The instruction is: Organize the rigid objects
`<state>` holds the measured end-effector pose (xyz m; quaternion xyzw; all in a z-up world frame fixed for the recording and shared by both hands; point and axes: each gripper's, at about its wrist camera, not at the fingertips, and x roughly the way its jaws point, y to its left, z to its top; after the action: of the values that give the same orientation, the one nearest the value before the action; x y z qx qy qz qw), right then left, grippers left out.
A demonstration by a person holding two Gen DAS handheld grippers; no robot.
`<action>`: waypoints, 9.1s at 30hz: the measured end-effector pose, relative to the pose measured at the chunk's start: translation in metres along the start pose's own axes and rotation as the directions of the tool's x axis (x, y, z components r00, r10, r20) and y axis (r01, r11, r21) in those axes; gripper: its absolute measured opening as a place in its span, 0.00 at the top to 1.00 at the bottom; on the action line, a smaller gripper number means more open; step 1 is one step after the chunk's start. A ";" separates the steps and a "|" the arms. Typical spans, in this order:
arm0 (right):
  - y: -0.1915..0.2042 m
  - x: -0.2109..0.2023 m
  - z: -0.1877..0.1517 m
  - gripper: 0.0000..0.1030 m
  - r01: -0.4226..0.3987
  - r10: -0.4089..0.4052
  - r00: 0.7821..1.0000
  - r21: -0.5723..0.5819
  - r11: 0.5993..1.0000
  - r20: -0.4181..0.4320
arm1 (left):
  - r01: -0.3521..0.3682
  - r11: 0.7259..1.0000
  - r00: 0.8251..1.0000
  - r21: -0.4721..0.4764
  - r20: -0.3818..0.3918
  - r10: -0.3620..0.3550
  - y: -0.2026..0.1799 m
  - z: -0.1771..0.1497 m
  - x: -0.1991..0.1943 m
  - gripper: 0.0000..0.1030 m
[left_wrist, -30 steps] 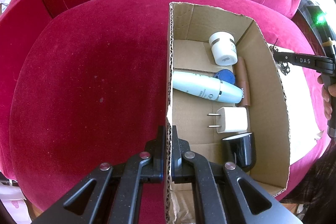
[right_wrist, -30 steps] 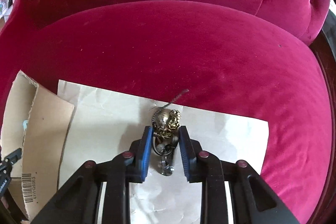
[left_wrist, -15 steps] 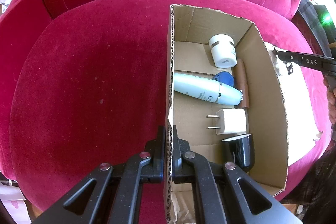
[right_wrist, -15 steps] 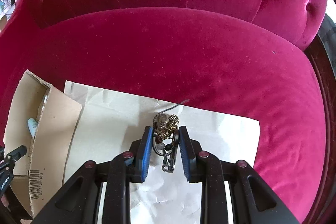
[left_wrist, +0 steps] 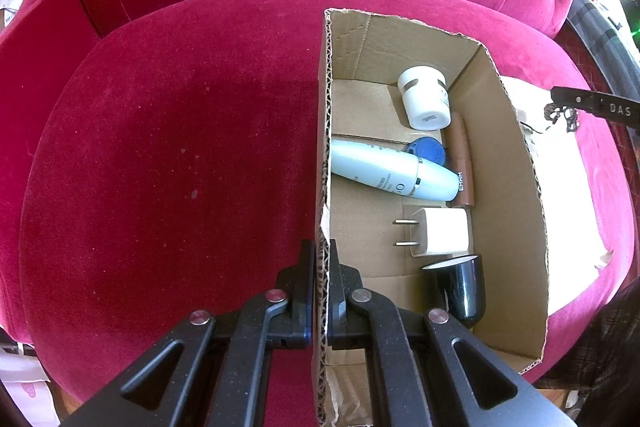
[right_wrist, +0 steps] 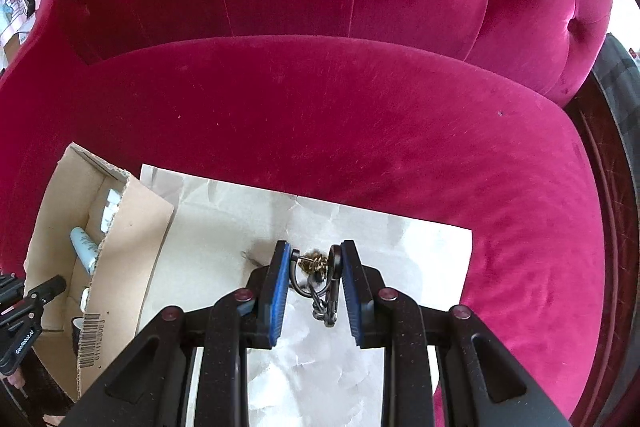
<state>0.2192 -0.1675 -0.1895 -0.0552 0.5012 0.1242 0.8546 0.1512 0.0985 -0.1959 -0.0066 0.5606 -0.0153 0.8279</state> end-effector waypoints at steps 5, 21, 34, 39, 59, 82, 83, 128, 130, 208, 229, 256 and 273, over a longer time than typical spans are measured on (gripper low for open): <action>0.000 -0.008 0.001 0.75 0.005 -0.005 1.000 0.004 1.000 0.011 | 0.000 1.000 1.000 -0.001 0.001 0.000 0.000 0.000 0.000 0.97; 0.014 -0.042 0.008 0.75 0.019 -0.019 0.998 -0.012 1.000 0.054 | -0.001 1.000 1.000 0.001 0.003 0.001 0.000 0.000 -0.001 0.96; 0.045 -0.069 0.024 0.75 -0.008 0.016 0.994 -0.072 0.997 0.110 | 0.002 1.000 1.000 -0.003 0.004 -0.002 0.001 0.001 -0.005 0.96; 0.064 -0.077 0.031 0.75 -0.030 0.044 0.991 -0.116 0.993 0.124 | 0.003 1.000 1.000 -0.003 0.005 -0.003 0.002 0.001 -0.005 0.96; 0.142 -0.084 0.036 0.75 -0.139 0.173 0.977 -0.244 0.960 0.126 | 0.004 1.000 1.000 -0.005 0.006 -0.004 0.003 0.000 -0.005 0.96; 0.179 -0.060 0.036 0.75 -0.205 0.230 0.970 -0.256 0.945 0.074 | 0.008 1.000 1.000 -0.010 0.004 -0.008 0.004 -0.001 -0.003 0.96; 0.179 -0.060 0.035 0.75 -0.205 0.230 0.970 -0.254 0.945 0.074 | 0.009 1.000 1.000 -0.011 0.004 -0.009 0.004 -0.001 -0.003 0.96; 0.132 -0.075 0.030 0.00 -0.136 0.149 0.982 -0.111 0.984 0.115 | 0.001 1.000 1.000 -0.008 0.008 -0.001 0.002 -0.002 -0.003 0.97; 0.123 -0.077 0.027 0.00 -0.127 0.138 0.983 -0.098 0.987 0.118 | -0.001 1.000 1.000 -0.007 0.008 0.001 0.001 -0.002 -0.003 0.97; 0.063 -0.209 -0.104 0.00 -0.065 0.045 0.982 0.102 0.993 0.186 | -0.071 0.990 0.982 0.120 0.185 0.048 -0.087 -0.063 -0.166 0.00; 0.073 -0.224 -0.119 0.00 -0.065 0.048 0.981 0.082 0.995 0.189 | -0.043 0.997 0.971 0.059 0.239 0.028 -0.092 -0.067 -0.205 0.00; 0.077 -0.226 -0.121 0.00 -0.054 0.039 0.980 0.073 0.996 0.195 | -0.028 0.999 0.968 0.043 0.249 0.017 -0.094 -0.064 -0.210 0.00; 0.075 -0.226 -0.122 0.00 -0.056 0.042 0.980 0.068 0.996 0.197 | -0.025 0.999 0.970 0.041 0.245 0.014 -0.095 -0.065 -0.208 0.00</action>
<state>-0.0094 -0.1572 -0.0511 0.0012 0.4205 0.1315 0.8977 0.0115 0.0104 -0.0242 0.0152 0.4540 -0.0187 0.8907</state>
